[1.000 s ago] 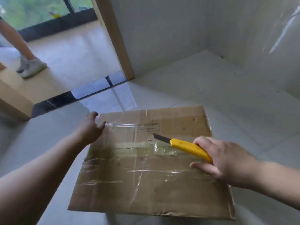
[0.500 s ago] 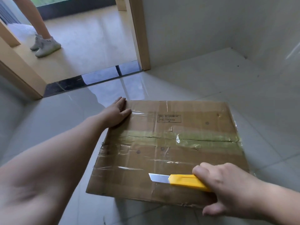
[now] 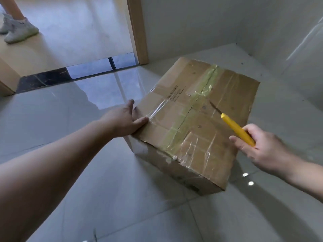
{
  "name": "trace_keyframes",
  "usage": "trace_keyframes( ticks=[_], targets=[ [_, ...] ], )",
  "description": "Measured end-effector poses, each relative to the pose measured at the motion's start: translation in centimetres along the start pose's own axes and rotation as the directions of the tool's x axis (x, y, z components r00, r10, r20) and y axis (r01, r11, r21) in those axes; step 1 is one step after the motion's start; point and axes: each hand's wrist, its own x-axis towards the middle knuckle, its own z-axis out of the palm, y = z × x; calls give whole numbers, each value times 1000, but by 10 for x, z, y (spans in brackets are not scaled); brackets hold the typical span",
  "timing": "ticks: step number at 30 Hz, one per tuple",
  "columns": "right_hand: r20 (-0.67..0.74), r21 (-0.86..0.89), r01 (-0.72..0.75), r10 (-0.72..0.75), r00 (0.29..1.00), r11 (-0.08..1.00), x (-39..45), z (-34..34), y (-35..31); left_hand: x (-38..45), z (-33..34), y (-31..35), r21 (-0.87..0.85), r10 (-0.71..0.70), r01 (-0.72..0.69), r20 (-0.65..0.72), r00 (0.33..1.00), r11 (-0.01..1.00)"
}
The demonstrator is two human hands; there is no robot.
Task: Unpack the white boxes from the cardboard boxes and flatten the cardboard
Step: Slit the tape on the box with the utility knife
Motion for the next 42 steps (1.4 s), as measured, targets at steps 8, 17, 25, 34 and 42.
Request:
trace_keyframes(
  ticks=[8,17,25,34,42],
  targets=[
    [92,-138,227,-216,972,964,-65,-23,25,-37,18,64,-4,437,-461,329,837,887],
    [192,-237,406,-367,910,883,-123,-1,81,-53,36,83,239,475,-536,270,838,810],
    [36,-351,329,-339,940,877,-67,-28,113,-17,40,137,-238,479,-441,132,868,865],
    [32,-525,377,-425,905,763,-78,-24,90,10,53,156,-134,602,-607,-82,794,783],
    [61,-490,394,-421,905,778,-66,-16,85,8,45,160,-70,614,-618,-79,786,783]
  ],
)
